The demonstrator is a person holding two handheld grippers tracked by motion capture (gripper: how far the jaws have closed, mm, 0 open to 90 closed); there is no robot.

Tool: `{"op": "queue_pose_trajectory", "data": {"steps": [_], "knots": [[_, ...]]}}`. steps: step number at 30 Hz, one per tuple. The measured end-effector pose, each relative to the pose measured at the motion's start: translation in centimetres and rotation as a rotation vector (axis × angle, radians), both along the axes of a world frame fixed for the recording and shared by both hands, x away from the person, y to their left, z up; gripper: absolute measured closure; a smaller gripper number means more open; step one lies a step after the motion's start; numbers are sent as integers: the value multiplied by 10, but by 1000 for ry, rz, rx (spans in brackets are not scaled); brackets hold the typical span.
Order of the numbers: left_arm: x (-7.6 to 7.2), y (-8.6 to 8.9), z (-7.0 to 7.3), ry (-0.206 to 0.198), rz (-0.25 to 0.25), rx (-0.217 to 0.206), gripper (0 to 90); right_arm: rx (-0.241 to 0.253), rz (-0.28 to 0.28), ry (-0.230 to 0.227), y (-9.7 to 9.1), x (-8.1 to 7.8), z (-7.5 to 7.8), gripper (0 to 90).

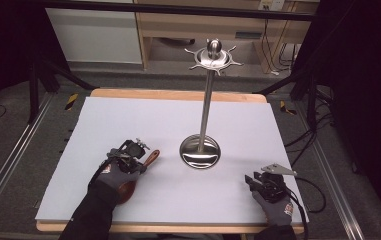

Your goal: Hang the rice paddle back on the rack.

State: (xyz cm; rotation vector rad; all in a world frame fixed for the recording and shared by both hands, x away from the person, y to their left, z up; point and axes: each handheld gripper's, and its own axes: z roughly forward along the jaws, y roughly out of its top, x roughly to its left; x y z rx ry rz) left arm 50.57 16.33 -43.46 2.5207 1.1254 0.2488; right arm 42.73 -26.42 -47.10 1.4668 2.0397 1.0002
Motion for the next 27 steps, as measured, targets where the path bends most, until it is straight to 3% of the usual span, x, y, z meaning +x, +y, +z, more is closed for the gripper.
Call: {"op": "queue_pose_trajectory", "data": {"steps": [3, 12, 15, 22, 27], "knots": [[-6, 5, 4, -30, 5, -29, 776, -3, -5, -4, 0, 0, 0, 593], [-17, 14, 13, -68, -1, -75, 777, -3, -8, -4, 0, 0, 0, 594], [-22, 20, 17, -105, 8, -103, 777, -1, -11, -2, -1, 0, 0, 594], [-30, 28, 24, -136, 18, -144, 778, 0, -10, -6, -2, 0, 0, 595], [-38, 36, 30, -183, 40, -197, 778, 7, -16, -2, -1, -1, 0, 595]]}}
